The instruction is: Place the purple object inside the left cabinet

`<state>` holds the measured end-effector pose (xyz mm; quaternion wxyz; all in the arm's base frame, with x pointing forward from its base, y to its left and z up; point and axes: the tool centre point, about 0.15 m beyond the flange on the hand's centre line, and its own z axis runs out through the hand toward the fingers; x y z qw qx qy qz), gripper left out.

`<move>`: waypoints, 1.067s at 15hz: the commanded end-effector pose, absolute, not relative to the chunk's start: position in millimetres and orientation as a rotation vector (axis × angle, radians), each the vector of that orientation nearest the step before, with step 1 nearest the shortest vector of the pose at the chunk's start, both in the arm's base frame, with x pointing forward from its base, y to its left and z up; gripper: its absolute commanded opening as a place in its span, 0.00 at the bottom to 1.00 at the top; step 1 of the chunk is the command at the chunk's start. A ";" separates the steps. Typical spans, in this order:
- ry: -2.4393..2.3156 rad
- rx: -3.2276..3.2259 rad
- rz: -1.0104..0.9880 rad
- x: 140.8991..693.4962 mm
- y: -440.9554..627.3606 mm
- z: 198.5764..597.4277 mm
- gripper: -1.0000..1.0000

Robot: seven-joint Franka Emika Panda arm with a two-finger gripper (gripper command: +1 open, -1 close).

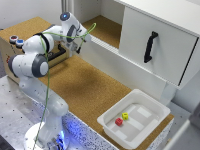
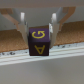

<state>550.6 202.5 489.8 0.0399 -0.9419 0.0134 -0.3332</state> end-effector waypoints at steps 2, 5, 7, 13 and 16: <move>0.205 -3.131 -0.913 632.9 206.0 489.9 0.00; 0.205 -3.156 -0.943 648.9 203.9 481.6 0.00; 0.200 -3.174 -0.985 659.0 204.5 475.7 0.00; 0.198 -3.174 -0.996 667.4 197.3 472.1 0.00; 0.213 -3.132 -1.014 649.3 196.4 477.0 1.00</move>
